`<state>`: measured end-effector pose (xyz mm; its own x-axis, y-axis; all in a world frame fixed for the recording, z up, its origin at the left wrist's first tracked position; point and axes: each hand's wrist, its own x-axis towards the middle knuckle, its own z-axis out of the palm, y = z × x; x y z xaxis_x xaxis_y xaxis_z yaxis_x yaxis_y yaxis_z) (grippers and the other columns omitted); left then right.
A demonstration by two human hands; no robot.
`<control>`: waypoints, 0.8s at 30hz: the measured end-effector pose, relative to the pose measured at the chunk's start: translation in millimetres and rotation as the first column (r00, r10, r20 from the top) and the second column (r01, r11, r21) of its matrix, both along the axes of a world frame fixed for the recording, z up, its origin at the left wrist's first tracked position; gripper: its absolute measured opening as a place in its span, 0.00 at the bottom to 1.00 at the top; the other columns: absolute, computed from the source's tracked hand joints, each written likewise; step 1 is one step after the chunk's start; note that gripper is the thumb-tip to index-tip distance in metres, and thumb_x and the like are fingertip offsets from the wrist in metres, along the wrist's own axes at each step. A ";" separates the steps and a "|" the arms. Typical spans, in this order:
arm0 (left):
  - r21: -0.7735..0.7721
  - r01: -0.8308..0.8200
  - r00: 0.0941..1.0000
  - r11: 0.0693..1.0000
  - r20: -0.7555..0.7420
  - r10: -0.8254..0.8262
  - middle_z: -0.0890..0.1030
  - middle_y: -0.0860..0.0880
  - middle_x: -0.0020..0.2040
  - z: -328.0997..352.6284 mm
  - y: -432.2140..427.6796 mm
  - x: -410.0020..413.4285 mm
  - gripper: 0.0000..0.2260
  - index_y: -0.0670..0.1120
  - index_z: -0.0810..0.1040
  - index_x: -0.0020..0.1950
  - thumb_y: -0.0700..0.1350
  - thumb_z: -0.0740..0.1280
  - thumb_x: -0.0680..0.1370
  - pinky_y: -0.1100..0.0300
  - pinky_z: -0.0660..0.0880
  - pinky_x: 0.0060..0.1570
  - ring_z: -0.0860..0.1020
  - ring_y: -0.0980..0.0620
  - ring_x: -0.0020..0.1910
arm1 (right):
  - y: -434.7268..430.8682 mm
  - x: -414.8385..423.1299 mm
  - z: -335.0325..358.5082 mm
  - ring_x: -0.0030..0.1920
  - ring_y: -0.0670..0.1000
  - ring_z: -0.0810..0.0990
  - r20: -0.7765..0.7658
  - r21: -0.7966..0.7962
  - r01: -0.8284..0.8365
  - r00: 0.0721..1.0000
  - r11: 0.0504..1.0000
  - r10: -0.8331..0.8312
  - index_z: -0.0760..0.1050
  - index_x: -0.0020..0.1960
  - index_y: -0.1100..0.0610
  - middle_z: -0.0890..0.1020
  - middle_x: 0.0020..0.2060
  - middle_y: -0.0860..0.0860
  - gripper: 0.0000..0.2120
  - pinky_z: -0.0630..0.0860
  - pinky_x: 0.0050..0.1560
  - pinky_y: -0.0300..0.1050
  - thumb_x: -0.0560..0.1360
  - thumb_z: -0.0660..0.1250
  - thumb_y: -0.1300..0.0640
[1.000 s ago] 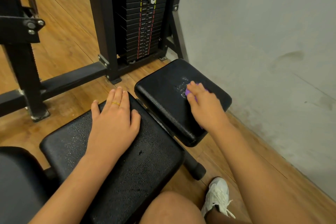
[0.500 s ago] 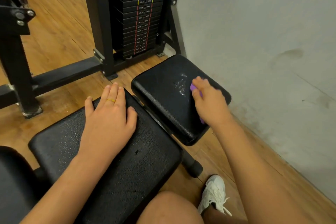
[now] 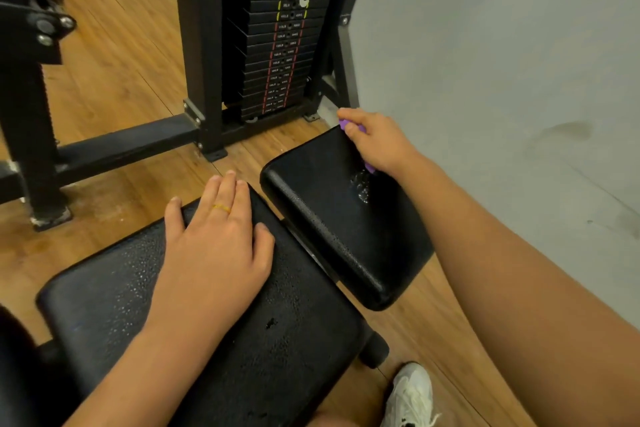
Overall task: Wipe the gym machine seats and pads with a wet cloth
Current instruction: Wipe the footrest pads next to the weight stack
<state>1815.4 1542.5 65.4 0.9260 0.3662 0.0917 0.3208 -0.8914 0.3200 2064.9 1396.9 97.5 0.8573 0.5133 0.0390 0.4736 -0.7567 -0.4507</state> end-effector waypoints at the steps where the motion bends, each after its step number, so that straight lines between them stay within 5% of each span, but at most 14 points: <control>1: 0.001 -0.002 1.000 1.000 0.001 0.002 0.63 0.45 0.78 0.4 1.1 -0.2 0.30 0.41 0.63 0.78 0.55 0.50 0.78 0.37 0.56 0.73 0.59 0.49 0.78 | 3.5 0.7 1.6 0.20 0.44 0.74 -0.004 -0.004 -0.020 1.000 1.000 0.020 0.72 0.72 0.50 0.80 0.62 0.51 0.17 0.81 0.41 0.47 0.84 0.57 0.53; 3: 0.002 -0.004 1.000 1.000 0.004 0.004 0.64 0.45 0.78 1.2 2.2 -0.4 0.30 0.41 0.64 0.77 0.54 0.50 0.78 0.37 0.57 0.72 0.60 0.48 0.78 | -4.0 -6.1 0.7 0.28 0.43 0.78 -0.023 0.010 -0.062 0.998 0.998 0.062 0.69 0.74 0.50 0.74 0.70 0.48 0.19 0.81 0.46 0.44 0.84 0.57 0.53; 5: 0.002 -0.001 1.000 1.000 0.006 0.001 0.64 0.45 0.78 1.8 1.7 -0.2 0.30 0.41 0.64 0.77 0.54 0.50 0.78 0.37 0.56 0.72 0.60 0.48 0.78 | -27.1 -21.2 -2.5 0.57 0.46 0.80 -0.010 -0.011 -0.087 0.996 0.996 0.087 0.66 0.76 0.49 0.66 0.75 0.44 0.20 0.75 0.60 0.37 0.84 0.57 0.55; 7: -0.004 0.003 1.000 1.000 0.005 -0.003 0.63 0.45 0.79 2.3 0.7 1.2 0.30 0.41 0.64 0.77 0.55 0.50 0.78 0.37 0.56 0.73 0.59 0.48 0.78 | -58.1 -45.0 -4.0 0.75 0.44 0.61 -0.002 -0.025 -0.075 0.997 0.997 0.075 0.66 0.76 0.49 0.64 0.75 0.42 0.20 0.62 0.75 0.44 0.84 0.58 0.55; 14: 0.000 -0.001 1.000 1.000 -0.007 0.001 0.62 0.45 0.79 -3.2 2.3 -0.3 0.31 0.42 0.62 0.78 0.55 0.49 0.79 0.37 0.55 0.74 0.58 0.49 0.79 | -106.5 -151.6 -14.5 0.74 0.32 0.55 0.008 0.075 0.002 1.000 0.997 -0.003 0.66 0.72 0.41 0.65 0.71 0.32 0.19 0.52 0.73 0.29 0.82 0.59 0.54; 18: -0.003 -0.009 1.000 1.000 -0.002 0.009 0.65 0.44 0.77 -5.3 3.7 -0.7 0.30 0.40 0.66 0.76 0.54 0.50 0.78 0.36 0.58 0.71 0.61 0.47 0.78 | -78.0 -110.5 -7.9 0.74 0.37 0.56 -0.043 0.013 0.026 0.999 1.000 -0.026 0.66 0.74 0.46 0.64 0.72 0.35 0.19 0.49 0.72 0.32 0.84 0.57 0.54; 22: 0.002 -0.008 1.000 1.000 0.010 0.008 0.64 0.44 0.78 -2.5 -0.1 0.1 0.30 0.41 0.65 0.77 0.54 0.50 0.79 0.36 0.57 0.72 0.60 0.47 0.78 | -45.7 -51.5 -0.9 0.67 0.45 0.72 -0.029 -0.026 0.063 0.998 0.998 -0.064 0.67 0.75 0.50 0.65 0.76 0.44 0.19 0.60 0.73 0.46 0.84 0.56 0.55; 24: 0.005 -0.016 1.000 1.000 0.009 0.016 0.64 0.45 0.78 -2.1 0.8 -0.4 0.30 0.41 0.64 0.77 0.54 0.50 0.79 0.36 0.57 0.72 0.60 0.48 0.78 | -32.2 -42.2 -5.3 0.73 0.49 0.67 -0.003 -0.024 0.099 0.995 0.995 -0.099 0.67 0.75 0.51 0.66 0.75 0.46 0.19 0.59 0.74 0.47 0.84 0.56 0.55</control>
